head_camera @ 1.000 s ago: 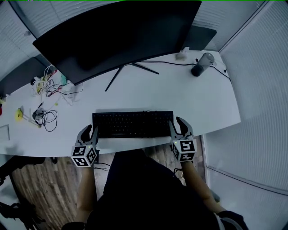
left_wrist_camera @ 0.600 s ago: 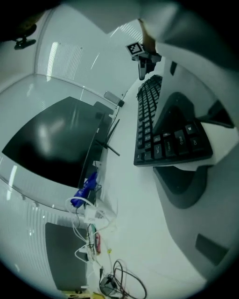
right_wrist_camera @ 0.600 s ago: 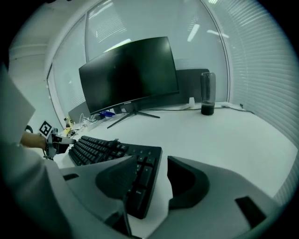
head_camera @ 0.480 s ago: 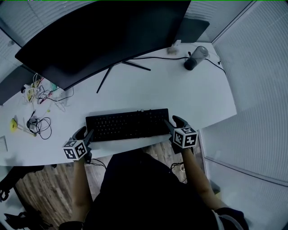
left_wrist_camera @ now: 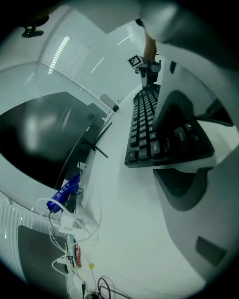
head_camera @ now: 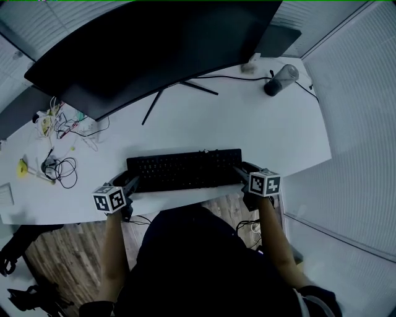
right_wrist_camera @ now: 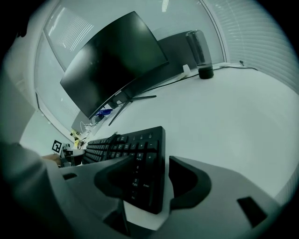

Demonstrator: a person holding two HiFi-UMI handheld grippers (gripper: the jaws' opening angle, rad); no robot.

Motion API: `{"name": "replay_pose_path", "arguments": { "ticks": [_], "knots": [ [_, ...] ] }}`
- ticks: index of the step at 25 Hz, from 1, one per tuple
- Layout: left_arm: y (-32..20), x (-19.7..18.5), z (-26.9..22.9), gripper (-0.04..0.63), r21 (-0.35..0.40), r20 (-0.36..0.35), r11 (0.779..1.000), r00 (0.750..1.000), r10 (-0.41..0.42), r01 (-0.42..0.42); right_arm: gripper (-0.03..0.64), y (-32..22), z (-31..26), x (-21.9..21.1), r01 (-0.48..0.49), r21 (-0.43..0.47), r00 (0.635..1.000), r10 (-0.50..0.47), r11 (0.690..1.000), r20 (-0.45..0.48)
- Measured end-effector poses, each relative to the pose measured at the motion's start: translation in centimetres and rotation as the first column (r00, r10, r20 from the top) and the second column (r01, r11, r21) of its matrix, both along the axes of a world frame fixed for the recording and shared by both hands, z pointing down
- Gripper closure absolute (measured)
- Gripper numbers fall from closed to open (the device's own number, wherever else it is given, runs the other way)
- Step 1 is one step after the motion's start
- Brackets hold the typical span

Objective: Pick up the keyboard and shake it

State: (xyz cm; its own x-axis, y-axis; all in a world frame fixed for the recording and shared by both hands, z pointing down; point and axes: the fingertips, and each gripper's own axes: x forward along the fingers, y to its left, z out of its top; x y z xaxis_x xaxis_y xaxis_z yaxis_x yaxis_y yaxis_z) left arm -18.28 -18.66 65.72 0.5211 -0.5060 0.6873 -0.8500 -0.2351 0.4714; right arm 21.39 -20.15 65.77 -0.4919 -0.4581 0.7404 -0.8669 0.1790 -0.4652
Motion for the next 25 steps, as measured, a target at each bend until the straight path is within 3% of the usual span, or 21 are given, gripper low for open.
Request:
{"name": "replay_pose_path", "arguments": {
  "ticks": [5,12,20,25],
  "knots": [
    [0.3,0.5,0.3,0.347,-0.064,-0.031,0.998,1.000,-0.004,0.002,0.396,0.4,0.5,-0.3,-0.052,-0.088,0.993,0.061,0.995,0.101],
    [0.1,0.7,0.3,0.356,-0.141,-0.026,0.990,1.000,-0.013,0.009,0.413,0.2,0.4,-0.5,-0.037,-0.112,0.994,0.048,0.993,0.094],
    [1.2,0.7,-0.1,0.359,-0.142,-0.048,0.988,0.997,-0.061,0.054,0.414,0.4,-0.9,-0.3,-0.055,-0.073,0.997,0.059,0.996,0.053],
    [1.1,0.7,-1.7,0.359,-0.095,-0.069,0.992,0.994,-0.090,0.083,0.416,-0.5,-3.2,-0.1,-0.050,-0.003,0.998,0.050,0.999,0.029]
  ]
}}
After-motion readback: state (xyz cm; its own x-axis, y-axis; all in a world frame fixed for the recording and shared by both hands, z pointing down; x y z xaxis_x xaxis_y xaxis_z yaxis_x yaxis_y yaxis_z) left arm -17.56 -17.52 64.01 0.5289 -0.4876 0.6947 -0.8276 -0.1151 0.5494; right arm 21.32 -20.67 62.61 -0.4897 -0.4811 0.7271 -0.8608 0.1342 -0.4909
